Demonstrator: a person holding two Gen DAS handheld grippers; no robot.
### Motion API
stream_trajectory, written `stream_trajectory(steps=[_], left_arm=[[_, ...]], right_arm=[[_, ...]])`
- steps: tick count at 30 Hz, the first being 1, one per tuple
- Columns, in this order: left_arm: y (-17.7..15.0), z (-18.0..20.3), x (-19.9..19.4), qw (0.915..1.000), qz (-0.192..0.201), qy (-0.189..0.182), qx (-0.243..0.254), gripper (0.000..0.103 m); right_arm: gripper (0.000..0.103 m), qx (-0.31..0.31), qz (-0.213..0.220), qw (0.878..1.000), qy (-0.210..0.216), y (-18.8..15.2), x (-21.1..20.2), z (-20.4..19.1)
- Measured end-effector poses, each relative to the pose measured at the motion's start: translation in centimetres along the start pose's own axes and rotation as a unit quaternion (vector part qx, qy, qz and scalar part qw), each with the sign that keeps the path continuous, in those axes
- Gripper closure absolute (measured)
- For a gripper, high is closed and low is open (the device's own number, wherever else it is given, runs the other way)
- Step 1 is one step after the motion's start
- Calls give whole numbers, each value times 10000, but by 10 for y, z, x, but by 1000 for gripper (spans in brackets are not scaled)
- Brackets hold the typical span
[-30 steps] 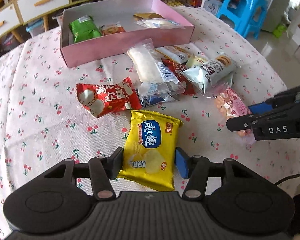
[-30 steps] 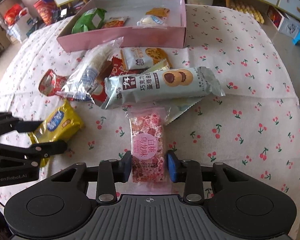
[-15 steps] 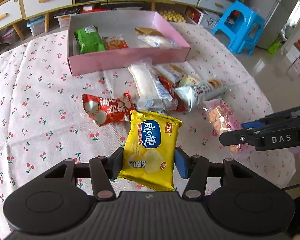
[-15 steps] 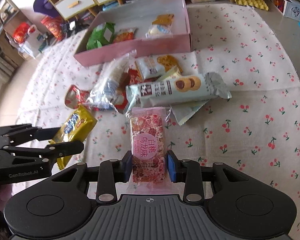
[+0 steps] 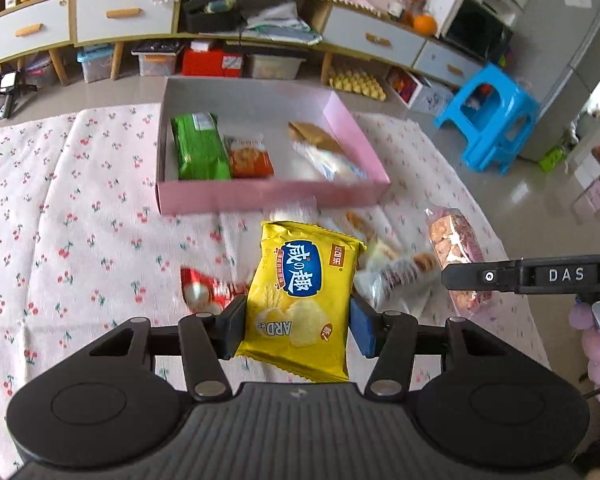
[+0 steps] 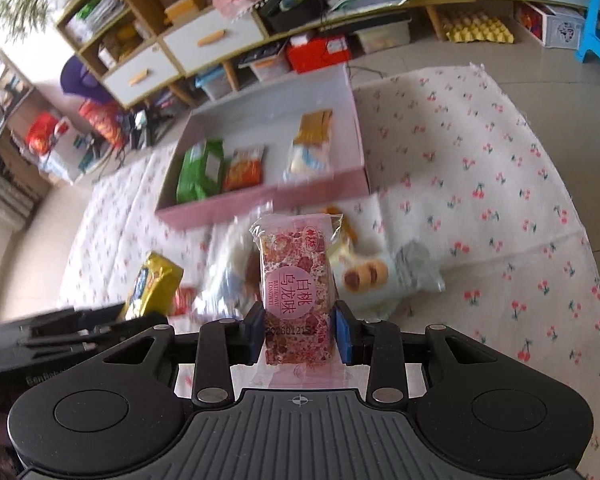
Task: Organize snacks
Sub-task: 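Carry both snacks into the pink box and open both tools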
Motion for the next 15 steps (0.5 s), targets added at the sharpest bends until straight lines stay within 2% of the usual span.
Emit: stream_trajectory(steps=[10, 15], left_arm=[[34, -19, 27, 9970, 394, 228, -628, 53], [43, -21, 37, 9944, 628, 226, -818, 53]], right_arm=[[70, 642, 354, 9972, 132, 46, 23, -8], [70, 910, 599, 9933, 375, 61, 34, -12]])
Point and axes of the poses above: each gripper's, at about its wrist camera, not at the fingertips, and x roughly the way its jaws point, z to its right, y to its top, the point moved 3 cm from there along x, roughly the way its jaws point, and after that the axes turned 5 degrees about x, right-handed, at the moved point
